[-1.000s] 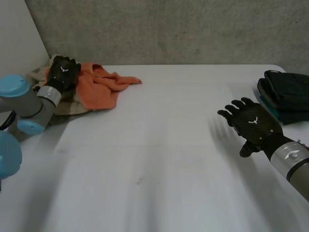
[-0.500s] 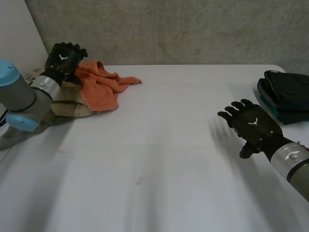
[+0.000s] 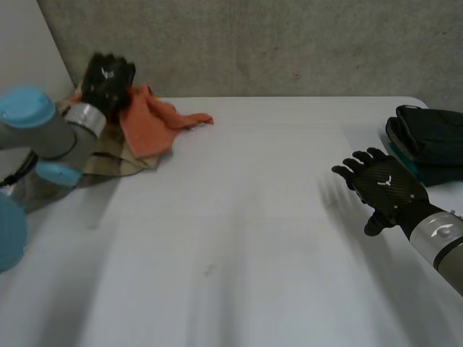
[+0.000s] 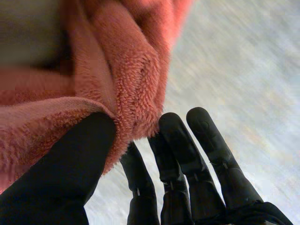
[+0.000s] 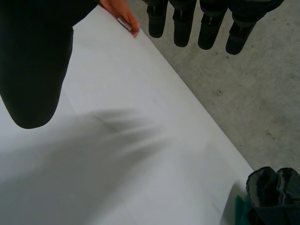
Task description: Fold the laundry.
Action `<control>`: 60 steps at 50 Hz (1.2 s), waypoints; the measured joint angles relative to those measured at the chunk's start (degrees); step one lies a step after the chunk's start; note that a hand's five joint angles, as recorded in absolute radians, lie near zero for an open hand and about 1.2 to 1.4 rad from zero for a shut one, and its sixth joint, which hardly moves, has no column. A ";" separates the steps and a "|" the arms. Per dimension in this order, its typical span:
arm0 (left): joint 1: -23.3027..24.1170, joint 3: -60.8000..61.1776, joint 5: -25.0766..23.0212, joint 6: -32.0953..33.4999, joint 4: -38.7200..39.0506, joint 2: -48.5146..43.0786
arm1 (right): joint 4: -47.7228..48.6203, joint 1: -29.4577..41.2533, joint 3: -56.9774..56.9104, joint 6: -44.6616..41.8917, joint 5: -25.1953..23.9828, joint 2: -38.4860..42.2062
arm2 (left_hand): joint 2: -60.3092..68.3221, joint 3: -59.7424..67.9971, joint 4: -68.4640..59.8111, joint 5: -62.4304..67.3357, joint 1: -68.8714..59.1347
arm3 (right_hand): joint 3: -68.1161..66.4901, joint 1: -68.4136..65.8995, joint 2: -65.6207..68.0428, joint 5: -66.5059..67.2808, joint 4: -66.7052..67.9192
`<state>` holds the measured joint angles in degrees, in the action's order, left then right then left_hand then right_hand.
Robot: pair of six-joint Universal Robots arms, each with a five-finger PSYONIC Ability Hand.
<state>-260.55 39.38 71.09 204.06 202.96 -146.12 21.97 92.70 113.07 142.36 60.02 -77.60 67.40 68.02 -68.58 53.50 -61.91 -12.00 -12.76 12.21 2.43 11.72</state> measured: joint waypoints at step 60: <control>28.14 51.37 16.86 -7.97 -6.92 41.72 | -26.40 -2.56 -11.04 6.62 2.69 -9.27 | -49.22 -49.83 50.98 -46.48 43.69 | 0.00 0.00 0.00 0.00 0.00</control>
<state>-232.41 90.75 87.95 196.08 196.04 -104.39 -4.43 90.14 102.04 148.99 62.72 -86.87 18.19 18.18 -17.59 7.01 -18.21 -12.00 -12.76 12.21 2.43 11.72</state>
